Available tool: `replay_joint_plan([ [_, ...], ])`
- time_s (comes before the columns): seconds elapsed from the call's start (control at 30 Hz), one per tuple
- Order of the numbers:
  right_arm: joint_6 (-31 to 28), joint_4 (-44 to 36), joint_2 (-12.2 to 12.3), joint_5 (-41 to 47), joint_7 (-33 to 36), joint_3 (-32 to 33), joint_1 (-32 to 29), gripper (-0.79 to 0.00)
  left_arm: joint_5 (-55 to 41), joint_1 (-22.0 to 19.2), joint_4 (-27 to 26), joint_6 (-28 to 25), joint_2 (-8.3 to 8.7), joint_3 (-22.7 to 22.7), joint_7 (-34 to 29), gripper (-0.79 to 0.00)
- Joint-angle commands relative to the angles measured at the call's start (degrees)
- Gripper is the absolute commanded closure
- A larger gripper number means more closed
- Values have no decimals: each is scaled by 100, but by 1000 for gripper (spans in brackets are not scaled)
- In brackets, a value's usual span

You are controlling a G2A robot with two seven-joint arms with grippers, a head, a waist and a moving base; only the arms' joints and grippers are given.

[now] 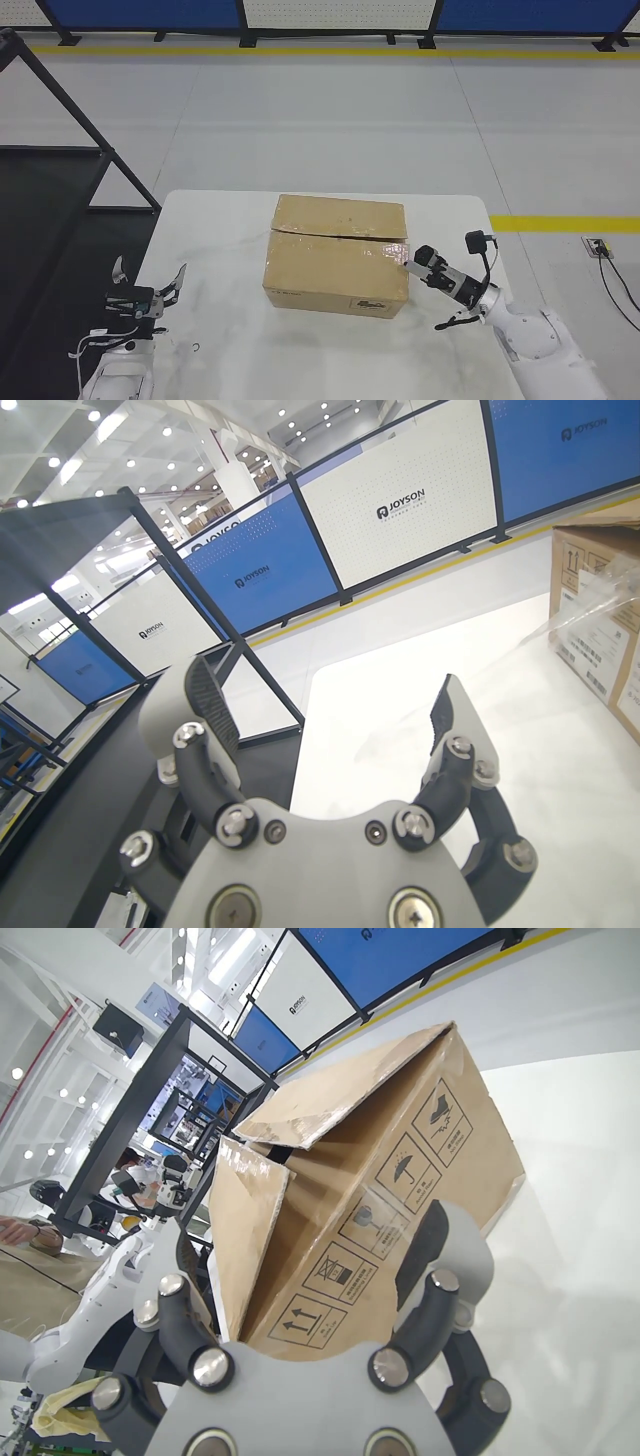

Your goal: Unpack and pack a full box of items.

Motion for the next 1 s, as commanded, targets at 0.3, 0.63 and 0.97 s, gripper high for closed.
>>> replay_joint_plan([
  [0.3,-182,-434,117,147,439,329,-73,-785,323,-282,-3,-53,23,121,-150,-785],
  [0.63,-106,-470,103,300,315,270,-130,-785,255,-270,-82,-198,29,135,-258,-785],
  [0.97,-2,-10,68,1246,770,-106,329,-785,-160,-318,-292,-588,43,127,-607,-785],
])
